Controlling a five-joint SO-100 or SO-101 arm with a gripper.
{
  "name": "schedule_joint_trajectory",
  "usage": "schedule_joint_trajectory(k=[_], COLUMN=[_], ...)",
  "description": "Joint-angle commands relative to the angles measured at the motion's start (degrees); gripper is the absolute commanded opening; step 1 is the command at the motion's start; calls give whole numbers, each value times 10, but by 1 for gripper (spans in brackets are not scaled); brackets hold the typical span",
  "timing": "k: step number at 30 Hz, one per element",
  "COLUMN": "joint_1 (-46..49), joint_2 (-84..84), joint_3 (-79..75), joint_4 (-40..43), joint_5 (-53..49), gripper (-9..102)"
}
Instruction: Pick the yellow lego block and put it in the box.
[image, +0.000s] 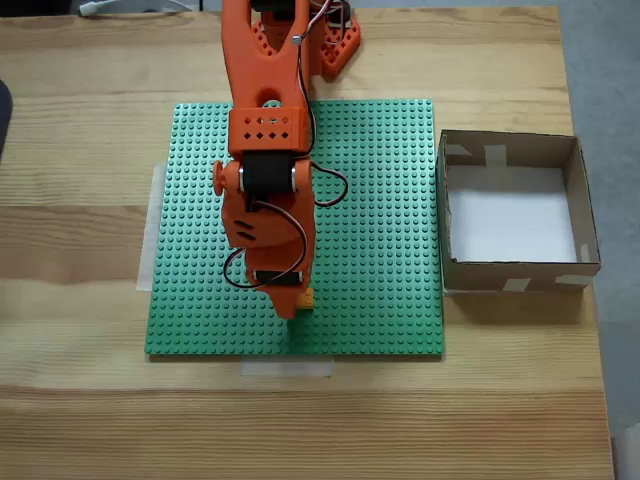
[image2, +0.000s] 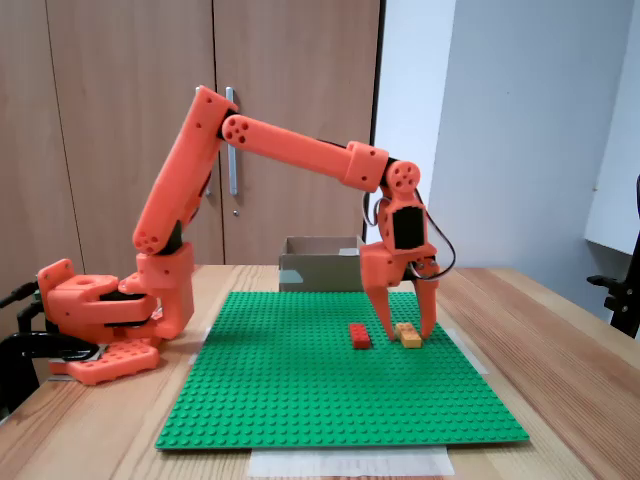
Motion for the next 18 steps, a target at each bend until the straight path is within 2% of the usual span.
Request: schedule_joint_trajectory(k=[1,7,18], joint_1=[3,2,0], joint_2=[4,4,4], joint_3=[-23,-23,-26], joint_4=[-5,-7,-7], joint_5=[3,5,-4], gripper=[18,18,9])
